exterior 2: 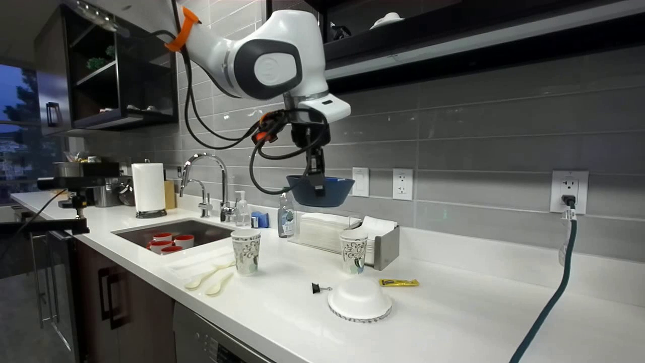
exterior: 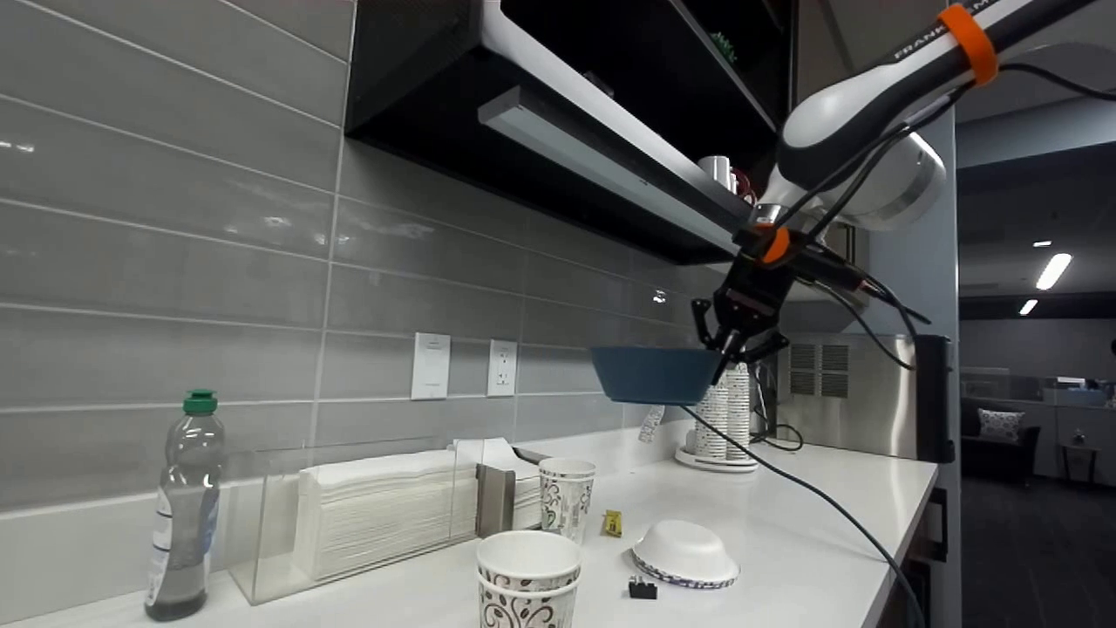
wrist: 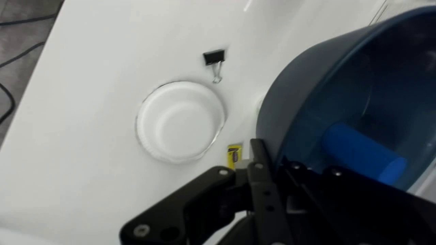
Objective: Move the blue bowl to the right
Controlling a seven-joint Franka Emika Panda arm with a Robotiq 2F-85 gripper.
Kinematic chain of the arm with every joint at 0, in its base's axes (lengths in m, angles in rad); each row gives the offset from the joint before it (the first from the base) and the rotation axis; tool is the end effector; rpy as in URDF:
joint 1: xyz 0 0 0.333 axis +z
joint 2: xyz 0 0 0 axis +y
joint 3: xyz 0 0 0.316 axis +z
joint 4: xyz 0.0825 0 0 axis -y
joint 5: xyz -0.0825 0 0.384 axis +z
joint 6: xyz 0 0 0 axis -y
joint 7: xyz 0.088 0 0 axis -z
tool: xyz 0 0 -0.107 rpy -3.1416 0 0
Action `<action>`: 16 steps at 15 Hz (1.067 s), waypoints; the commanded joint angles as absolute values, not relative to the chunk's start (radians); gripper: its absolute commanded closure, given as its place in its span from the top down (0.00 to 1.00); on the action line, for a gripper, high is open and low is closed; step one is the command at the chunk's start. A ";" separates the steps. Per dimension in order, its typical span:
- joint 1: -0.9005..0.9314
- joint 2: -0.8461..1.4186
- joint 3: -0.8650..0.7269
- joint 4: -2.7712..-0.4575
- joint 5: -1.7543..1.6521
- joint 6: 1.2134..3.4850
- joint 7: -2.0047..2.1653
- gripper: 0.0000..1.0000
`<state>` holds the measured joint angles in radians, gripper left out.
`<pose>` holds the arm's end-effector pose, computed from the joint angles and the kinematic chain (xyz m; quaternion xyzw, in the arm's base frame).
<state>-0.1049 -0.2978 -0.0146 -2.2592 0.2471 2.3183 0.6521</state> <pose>0.4897 -0.0547 0.5204 -0.8796 0.4290 -0.1419 0.1485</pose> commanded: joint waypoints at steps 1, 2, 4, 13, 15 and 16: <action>-0.191 -0.326 -0.047 -2.326 0.203 2.344 0.755 0.01; -0.211 -0.316 -0.061 -2.333 0.207 2.359 0.772 0.01; -0.247 -0.289 -0.108 -2.345 0.240 2.380 0.778 0.01; -0.260 -0.159 -0.101 -2.334 0.205 2.645 0.857 0.01; -0.269 -0.057 -0.108 -2.303 0.172 2.815 0.904 0.01; -0.280 -0.008 -0.109 -2.287 0.125 2.883 0.957 0.01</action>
